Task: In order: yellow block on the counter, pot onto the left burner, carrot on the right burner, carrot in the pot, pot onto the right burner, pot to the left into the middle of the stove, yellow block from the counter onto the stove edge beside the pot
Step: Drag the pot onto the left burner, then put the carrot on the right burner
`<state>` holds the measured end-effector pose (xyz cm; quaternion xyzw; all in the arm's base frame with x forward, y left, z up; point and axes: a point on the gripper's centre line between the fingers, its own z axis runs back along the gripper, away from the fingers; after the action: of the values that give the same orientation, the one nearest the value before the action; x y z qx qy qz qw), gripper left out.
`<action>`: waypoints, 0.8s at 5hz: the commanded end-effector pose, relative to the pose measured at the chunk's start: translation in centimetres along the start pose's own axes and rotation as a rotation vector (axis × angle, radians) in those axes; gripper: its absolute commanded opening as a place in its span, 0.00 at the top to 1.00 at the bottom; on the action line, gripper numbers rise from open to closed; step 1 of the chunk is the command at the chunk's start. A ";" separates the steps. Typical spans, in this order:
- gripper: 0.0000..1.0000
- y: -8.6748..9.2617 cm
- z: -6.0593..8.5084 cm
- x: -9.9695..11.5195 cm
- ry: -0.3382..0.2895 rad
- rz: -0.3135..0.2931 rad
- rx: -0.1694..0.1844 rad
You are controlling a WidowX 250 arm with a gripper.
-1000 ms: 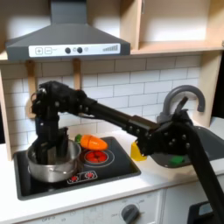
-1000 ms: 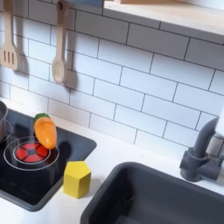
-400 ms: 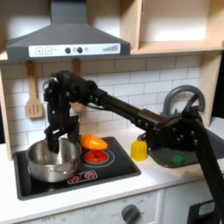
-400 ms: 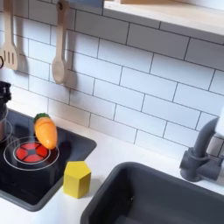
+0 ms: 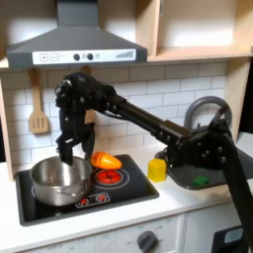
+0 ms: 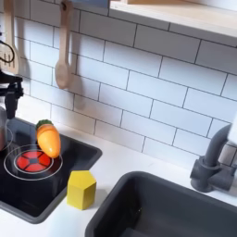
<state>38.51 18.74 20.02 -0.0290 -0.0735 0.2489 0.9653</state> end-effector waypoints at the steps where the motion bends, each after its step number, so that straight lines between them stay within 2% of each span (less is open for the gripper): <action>1: 0.00 -2.0 0.0 -1.8 -0.004 -0.031 -0.005; 3: 0.00 -4.1 -0.8 -3.1 -0.004 -0.076 0.003; 4: 0.00 -4.8 -1.4 -3.2 0.001 -0.080 0.006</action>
<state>38.25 12.97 18.80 -0.0229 -0.0751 0.2127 0.9740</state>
